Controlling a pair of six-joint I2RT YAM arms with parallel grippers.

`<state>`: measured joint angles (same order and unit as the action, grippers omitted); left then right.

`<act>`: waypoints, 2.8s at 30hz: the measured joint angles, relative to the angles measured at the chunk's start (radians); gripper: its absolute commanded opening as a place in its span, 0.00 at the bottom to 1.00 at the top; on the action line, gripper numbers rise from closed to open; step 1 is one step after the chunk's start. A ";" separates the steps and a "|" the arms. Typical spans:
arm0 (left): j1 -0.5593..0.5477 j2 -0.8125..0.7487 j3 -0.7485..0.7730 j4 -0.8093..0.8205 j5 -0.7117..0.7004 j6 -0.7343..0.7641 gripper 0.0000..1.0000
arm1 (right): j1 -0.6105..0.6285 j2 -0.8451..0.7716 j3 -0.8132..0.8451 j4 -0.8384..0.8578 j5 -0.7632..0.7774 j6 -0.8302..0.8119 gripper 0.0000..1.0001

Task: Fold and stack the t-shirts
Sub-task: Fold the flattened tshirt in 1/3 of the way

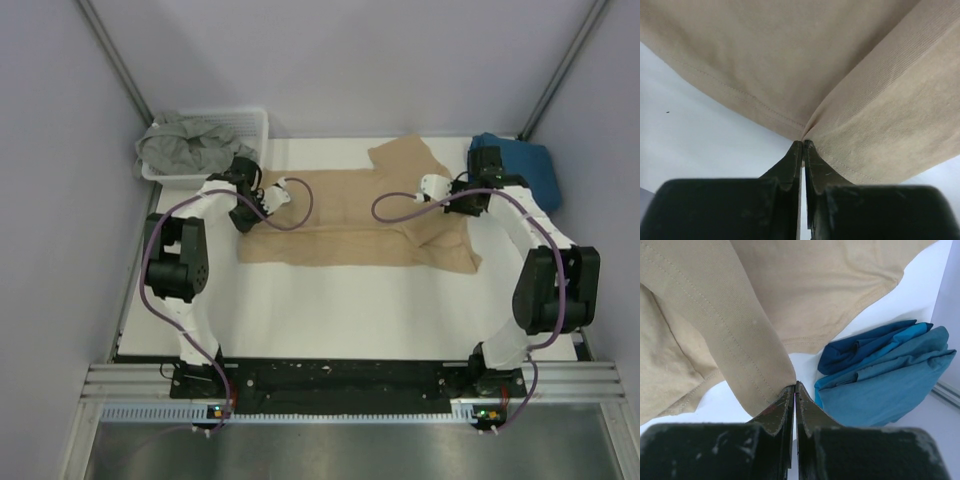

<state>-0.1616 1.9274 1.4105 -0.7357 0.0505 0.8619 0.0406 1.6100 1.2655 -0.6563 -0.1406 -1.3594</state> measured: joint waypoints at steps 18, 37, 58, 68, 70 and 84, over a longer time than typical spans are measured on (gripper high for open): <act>0.017 -0.049 -0.026 0.195 -0.160 -0.091 0.40 | 0.000 0.153 0.039 0.054 -0.026 0.090 0.00; -0.014 -0.355 -0.420 0.039 0.196 0.193 0.58 | 0.004 0.372 0.380 0.148 0.296 0.859 0.50; -0.014 -0.349 -0.540 0.250 0.093 0.231 0.00 | -0.130 -0.100 -0.439 0.144 0.157 1.719 0.19; 0.019 -0.355 -0.513 0.147 0.038 0.236 0.00 | -0.275 -0.156 -0.526 0.227 0.087 1.772 0.00; 0.022 -0.367 -0.516 0.103 0.042 0.244 0.00 | -0.290 -0.169 -0.539 0.230 0.080 1.772 0.00; -0.005 -0.593 -0.577 0.070 0.206 0.275 0.66 | -0.305 -0.214 -0.578 0.229 0.068 1.746 0.00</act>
<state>-0.1669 1.3342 0.8333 -0.6659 0.2565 1.1374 -0.2646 1.3964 0.6872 -0.4271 -0.0723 0.3862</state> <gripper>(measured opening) 0.649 0.018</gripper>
